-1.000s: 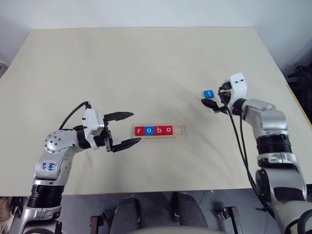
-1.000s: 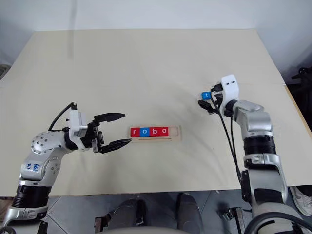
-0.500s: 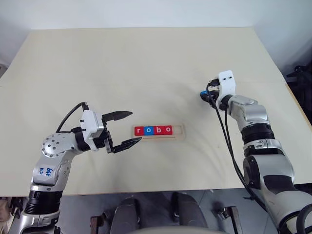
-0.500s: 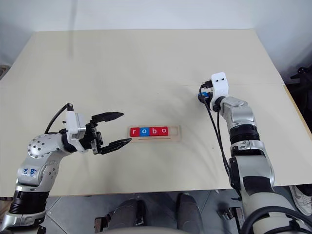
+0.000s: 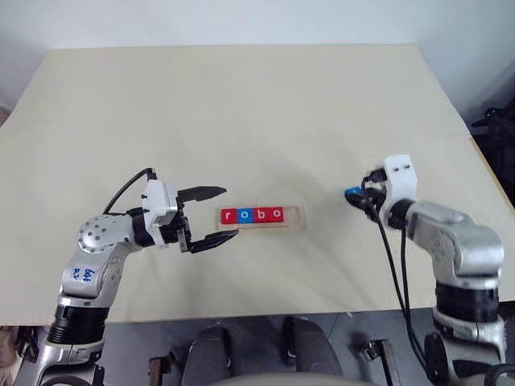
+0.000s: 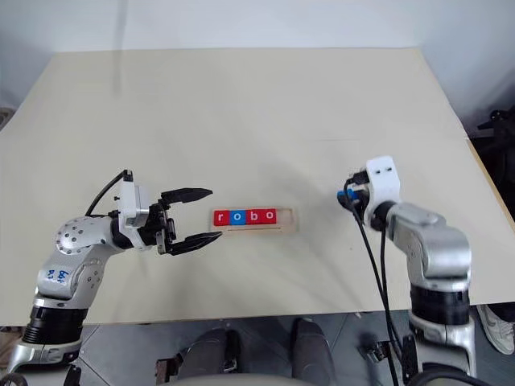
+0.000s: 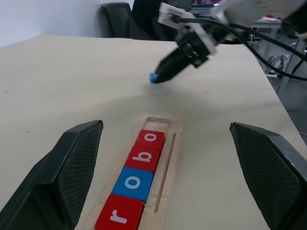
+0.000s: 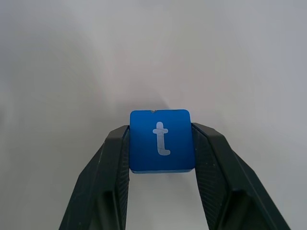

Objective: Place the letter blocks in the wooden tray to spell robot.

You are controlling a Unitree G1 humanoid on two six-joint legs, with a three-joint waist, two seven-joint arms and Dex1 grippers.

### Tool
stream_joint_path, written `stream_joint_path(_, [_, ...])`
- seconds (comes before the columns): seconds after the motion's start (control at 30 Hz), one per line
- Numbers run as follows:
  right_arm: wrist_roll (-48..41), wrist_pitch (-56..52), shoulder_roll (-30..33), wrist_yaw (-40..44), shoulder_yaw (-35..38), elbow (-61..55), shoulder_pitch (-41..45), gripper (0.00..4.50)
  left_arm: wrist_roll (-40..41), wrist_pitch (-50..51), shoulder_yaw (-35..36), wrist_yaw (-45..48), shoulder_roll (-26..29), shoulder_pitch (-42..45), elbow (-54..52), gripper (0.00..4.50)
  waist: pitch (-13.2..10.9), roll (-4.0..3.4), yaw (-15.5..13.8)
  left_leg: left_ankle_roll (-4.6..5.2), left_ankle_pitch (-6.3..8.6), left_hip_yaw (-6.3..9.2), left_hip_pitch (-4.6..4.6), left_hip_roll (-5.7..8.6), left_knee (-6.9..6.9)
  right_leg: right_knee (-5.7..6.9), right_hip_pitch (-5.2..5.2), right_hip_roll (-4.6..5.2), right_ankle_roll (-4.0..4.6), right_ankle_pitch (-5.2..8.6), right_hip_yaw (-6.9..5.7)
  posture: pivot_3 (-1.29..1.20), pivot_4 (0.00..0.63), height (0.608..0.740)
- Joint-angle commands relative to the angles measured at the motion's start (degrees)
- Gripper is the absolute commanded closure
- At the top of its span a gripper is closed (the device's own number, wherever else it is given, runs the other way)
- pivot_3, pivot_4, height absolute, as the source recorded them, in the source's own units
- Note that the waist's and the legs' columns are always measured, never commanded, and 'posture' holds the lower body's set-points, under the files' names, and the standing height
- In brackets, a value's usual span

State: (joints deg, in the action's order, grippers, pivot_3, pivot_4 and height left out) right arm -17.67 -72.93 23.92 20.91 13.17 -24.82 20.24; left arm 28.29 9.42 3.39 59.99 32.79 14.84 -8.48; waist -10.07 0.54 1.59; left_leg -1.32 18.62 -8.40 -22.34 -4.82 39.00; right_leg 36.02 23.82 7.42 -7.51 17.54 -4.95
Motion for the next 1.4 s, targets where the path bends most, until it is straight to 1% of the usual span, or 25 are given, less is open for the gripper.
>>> stream_joint_path(0.03, [-2.40,-5.29,-3.32,-2.34,2.70,-7.41,-1.84,3.04,1.11,-0.34,0.19,1.83,0.20,1.50,0.75,0.00,0.00,0.00,0.03,0.00,0.00,-0.01,0.00,0.00,0.00,0.01,0.02,-0.01,0.02,-0.01,0.01,0.00,0.150,0.740])
stream_joint_path(0.1, [-2.95,-7.01,-4.71,-2.85,3.12,-8.20,-2.31,3.04,0.92,-0.53,0.02,2.61,0.14,2.10,1.49,0.00,0.00,0.00,-0.06,0.01,0.00,-0.01,0.00,0.00,0.01,0.00,0.02,0.00,0.02,-0.01,0.01,0.00,0.150,0.740])
stream_joint_path(0.17, [-3.64,-7.18,-4.04,-2.01,2.90,-7.41,-2.13,2.29,0.79,-0.71,0.09,3.20,0.11,2.40,1.94,0.00,0.00,0.00,-0.08,0.01,0.01,0.00,-0.01,0.01,0.02,0.01,0.01,0.00,0.02,-0.01,0.01,0.00,0.150,0.740])
stream_joint_path(0.2, [-3.87,-7.15,-3.73,-1.77,2.83,-7.09,-2.03,2.01,0.72,-0.78,0.09,3.36,0.06,2.54,2.14,0.00,0.00,0.00,-0.08,0.02,0.01,0.00,-0.01,0.01,0.02,0.00,0.01,0.00,0.02,-0.02,0.02,0.00,0.150,0.740])
stream_joint_path(0.23, [-4.82,-6.93,-1.93,-0.03,2.80,-5.87,-1.22,1.69,0.71,-0.84,0.19,3.59,0.15,2.50,2.18,0.00,0.00,0.01,-0.08,0.03,0.02,0.00,-0.01,0.01,0.01,-0.02,0.01,0.00,0.02,-0.02,0.01,0.00,0.150,0.740])
stream_joint_path(0.33, [-6.77,-3.10,5.78,6.53,1.43,-1.38,1.00,0.65,0.67,-0.91,0.49,4.07,0.41,2.18,1.99,0.00,0.00,0.01,-0.10,0.11,0.06,-0.03,-0.03,0.04,0.04,-0.06,0.00,0.03,-0.03,-0.04,0.03,0.00,0.150,0.740])
stream_joint_path(0.37, [-7.02,0.46,10.33,11.01,-0.33,0.95,1.41,0.34,0.68,-0.91,0.61,4.18,0.52,1.95,1.79,0.00,0.00,0.01,-0.18,0.15,0.08,-0.03,-0.04,0.06,0.04,-0.07,0.00,0.04,-0.04,-0.05,0.04,0.00,0.150,0.740])
stream_joint_path(0.4, [-6.86,4.68,14.48,15.57,-2.10,3.32,1.71,0.34,0.69,-0.90,0.72,4.26,0.61,1.70,1.59,0.00,0.00,0.01,-0.21,0.16,0.09,-0.01,-0.04,0.06,0.04,-0.08,-0.02,0.04,-0.04,-0.05,0.02,0.00,0.150,0.740])
stream_joint_path(0.47, [-6.57,12.13,20.31,23.09,-4.94,7.37,2.11,0.34,0.75,-0.86,0.89,4.38,0.72,1.37,1.31,0.00,-0.01,0.02,-0.14,0.17,0.10,-0.03,-0.03,0.07,0.03,-0.13,-0.02,0.05,-0.04,-0.05,0.04,0.00,0.150,0.740])
stream_joint_path(0.53, [-3.94,26.39,26.97,36.39,-10.42,13.17,2.17,0.34,0.96,-0.71,1.02,4.51,0.87,0.87,0.80,0.00,-0.01,0.03,-0.12,0.17,0.10,-0.01,-0.02,0.06,0.00,-0.16,-0.04,0.03,-0.05,-0.05,0.02,0.00,0.150,0.740])
stream_joint_path(0.6, [-1.19,36.97,30.62,44.67,-14.84,18.57,3.07,0.34,1.09,-0.58,1.03,4.54,0.95,0.56,0.43,0.00,-0.02,0.04,0.05,0.17,0.10,-0.04,0.01,0.06,-0.01,-0.18,-0.05,0.03,-0.05,-0.05,0.04,0.00,0.150,0.740])
stream_joint_path(0.63, [0.72,41.39,31.50,47.24,-16.98,22.00,4.21,0.34,1.12,-0.55,1.00,4.54,0.96,0.44,0.26,0.00,-0.02,0.04,0.07,0.17,0.10,-0.05,0.03,0.06,0.00,-0.18,-0.06,0.02,-0.06,-0.06,0.04,0.00,0.150,0.740])
stream_joint_path(0.7, [4.50,50.24,31.61,51.55,-20.81,29.85,7.69,0.34,1.17,-0.39,0.90,4.32,0.92,0.18,-0.29,0.00,-0.03,0.05,0.17,0.16,0.09,-0.08,0.07,0.05,0.06,-0.16,-0.07,0.03,-0.07,-0.06,0.06,0.00,0.150,0.740])
stream_joint_path(0.77, [7.06,55.22,30.06,53.54,-23.24,36.87,11.75,0.34,1.19,-0.24,0.82,4.04,0.89,-0.04,-0.90,0.00,-0.03,0.05,0.08,0.16,0.09,-0.13,0.09,0.06,0.11,-0.18,-0.06,0.04,-0.08,-0.07,0.11,0.00,0.150,0.740])
stream_joint_path(0.9, [10.34,61.56,26.41,55.67,-25.95,46.39,17.64,0.34,1.19,-0.08,1.06,3.21,0.88,-0.66,-2.04,0.00,-0.03,0.05,0.02,0.13,0.07,-0.13,0.11,0.05,0.15,-0.11,-0.06,0.04,-0.08,-0.07,0.12,0.00,0.150,0.740])
stream_joint_path(1.03, [12.37,64.85,23.91,56.34,-27.00,50.94,19.85,0.34,1.19,-0.03,1.35,2.35,0.77,-1.47,-2.88,0.00,-0.03,0.05,0.01,0.13,0.07,-0.16,0.11,0.04,0.15,-0.08,-0.08,0.04,-0.09,-0.07,0.12,0.00,0.150,0.740])
stream_joint_path(1.1, [12.67,65.07,23.43,57.44,-27.10,51.49,20.03,0.73,1.26,-0.01,1.34,2.02,0.76,-1.75,-3.18,0.00,-0.03,0.05,0.01,0.13,0.07,-0.17,0.10,0.04,0.15,-0.09,-0.09,0.05,-0.10,-0.08,0.12,0.00,0.150,0.740])
stream_joint_path(1.17, [12.86,65.19,23.30,58.51,-27.15,51.49,19.95,1.24,1.34,-0.03,1.39,1.82,0.85,-1.93,-3.32,0.00,-0.03,0.05,-0.04,0.13,0.07,-0.17,0.11,0.04,0.15,-0.08,-0.09,0.05,-0.10,-0.08,0.12,0.00,0.150,0.740])
stream_joint_path(1.2, [12.80,65.30,23.35,59.09,-27.08,51.30,19.84,1.63,1.38,0.00,1.43,1.70,0.89,-1.97,-3.35,0.00,-0.03,0.05,-0.04,0.13,0.07,-0.15,0.11,0.03,0.15,-0.07,-0.09,0.04,-0.10,-0.08,0.11,0.00,0.150,0.740])
stream_joint_path(1.33, [12.95,64.97,23.13,59.44,-26.70,50.72,20.31,2.93,1.47,0.14,1.65,1.40,1.10,-2.04,-3.49,0.00,-0.03,0.05,-0.03,0.13,0.07,-0.16,0.11,0.03,0.15,-0.07,-0.09,0.05,-0.10,-0.08,0.12,0.00,0.150,0.740])
stream_joint_path(1.37, [13.00,64.56,22.82,59.28,-26.74,50.21,20.78,3.05,1.48,0.19,1.72,1.34,1.15,-2.07,-3.53,0.00,-0.03,0.05,-0.03,0.13,0.07,-0.16,0.11,0.03,0.15,-0.07,-0.09,0.05,-0.10,-0.08,0.12,0.00,0.150,0.740])
stream_joint_path(1.4, [12.42,63.52,22.23,59.42,-26.63,49.07,21.28,3.05,1.48,0.21,1.75,1.29,1.20,-2.09,-3.56,0.00,-0.03,0.05,-0.03,0.13,0.07,-0.16,0.11,0.03,0.15,-0.07,-0.09,0.05,-0.10,-0.08,0.12,0.00,0.150,0.740])
